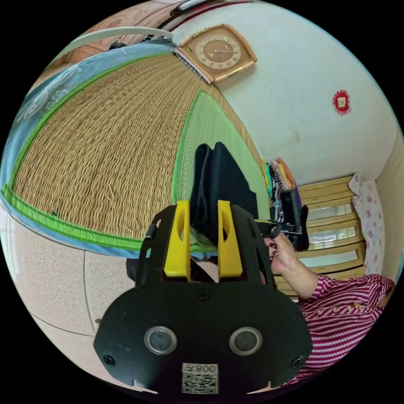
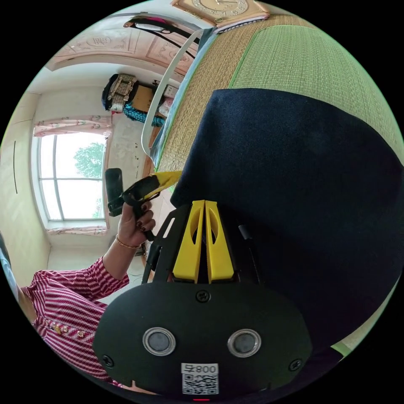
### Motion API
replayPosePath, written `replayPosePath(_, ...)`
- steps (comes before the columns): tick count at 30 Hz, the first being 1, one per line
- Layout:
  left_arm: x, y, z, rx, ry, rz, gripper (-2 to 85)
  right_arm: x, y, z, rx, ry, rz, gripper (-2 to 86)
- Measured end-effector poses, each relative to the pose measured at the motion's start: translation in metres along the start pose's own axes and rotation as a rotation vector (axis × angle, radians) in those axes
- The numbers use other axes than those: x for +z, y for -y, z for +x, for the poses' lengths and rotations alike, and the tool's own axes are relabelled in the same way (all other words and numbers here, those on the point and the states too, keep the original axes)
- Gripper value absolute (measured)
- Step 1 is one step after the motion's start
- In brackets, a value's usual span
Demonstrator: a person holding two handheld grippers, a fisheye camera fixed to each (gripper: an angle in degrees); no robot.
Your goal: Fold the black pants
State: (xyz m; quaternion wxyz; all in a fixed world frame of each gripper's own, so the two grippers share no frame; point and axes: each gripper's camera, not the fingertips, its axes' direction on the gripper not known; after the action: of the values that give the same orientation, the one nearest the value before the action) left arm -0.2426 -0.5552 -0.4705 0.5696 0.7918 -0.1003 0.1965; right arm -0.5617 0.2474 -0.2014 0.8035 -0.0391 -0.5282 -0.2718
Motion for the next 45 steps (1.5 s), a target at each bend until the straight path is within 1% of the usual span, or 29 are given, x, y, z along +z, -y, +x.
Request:
replayPosePath(2,0.002,0.005,0.001,-0.004,-0.017,-0.013,10.1,-0.011,-0.007,0.003,0.004,-0.015,-0.007,0.1)
replayPosePath(5,0.001,0.008,0.008,0.003,-0.002,-0.028,9.8,-0.062,-0.028,0.031,0.058,-0.067,0.092,0.1)
replayPosePath(7,0.0,0.009,0.01,-0.005,-0.012,-0.034,9.5,-0.121,-0.051,0.084,0.188,-0.078,0.217,0.0)
replayPosePath(8,0.0,0.009,0.011,-0.012,-0.017,-0.035,9.3,-0.136,-0.058,0.099,0.223,-0.081,0.251,0.0)
replayPosePath(10,0.0,0.008,0.014,-0.014,-0.018,-0.037,8.9,-0.184,-0.087,0.154,0.375,-0.141,0.351,0.0)
replayPosePath(11,0.0,0.008,0.017,-0.014,-0.019,-0.041,8.5,-0.191,-0.095,0.167,0.404,-0.135,0.362,0.0)
replayPosePath(13,0.0,0.008,0.021,-0.014,-0.024,-0.045,8.0,-0.204,-0.118,0.205,0.474,-0.051,0.39,-0.1)
replayPosePath(14,-0.001,0.007,0.024,-0.013,-0.027,-0.048,7.7,-0.205,-0.122,0.209,0.49,-0.048,0.393,-0.1)
replayPosePath(17,-0.004,0.006,0.033,-0.01,-0.017,-0.05,6.9,-0.21,-0.136,0.204,0.477,-0.054,0.407,-0.1)
replayPosePath(21,-0.009,0.002,0.047,-0.006,0.019,-0.047,6.5,-0.209,-0.164,0.179,0.388,-0.031,0.391,0.0)
replayPosePath(23,-0.011,-0.001,0.051,-0.008,0.018,-0.049,6.5,-0.2,-0.181,0.168,0.346,0.002,0.363,0.0)
replayPosePath(25,-0.013,-0.002,0.053,-0.014,0.011,-0.053,6.5,-0.177,-0.2,0.155,0.307,-0.023,0.264,0.0)
replayPosePath(27,-0.015,-0.004,0.056,-0.014,0.007,-0.056,6.5,-0.162,-0.216,0.153,0.301,-0.037,0.218,0.0)
replayPosePath(30,-0.02,-0.009,0.061,-0.024,0.006,-0.057,6.5,-0.161,-0.243,0.157,0.327,0.025,0.262,0.0)
replayPosePath(35,-0.035,-0.02,0.08,-0.028,0.043,-0.031,6.6,-0.164,-0.269,0.147,0.304,0.003,0.246,0.0)
replayPosePath(38,-0.048,-0.032,0.085,-0.06,0.029,-0.002,6.7,-0.168,-0.29,0.155,0.332,0.058,0.289,0.0)
replayPosePath(41,-0.062,-0.048,0.093,-0.062,0.021,0.022,6.4,-0.169,-0.31,0.153,0.322,0.054,0.284,0.0)
replayPosePath(45,-0.082,-0.067,0.1,-0.066,0.003,0.047,6.0,-0.171,-0.343,0.161,0.335,0.098,0.297,0.2)
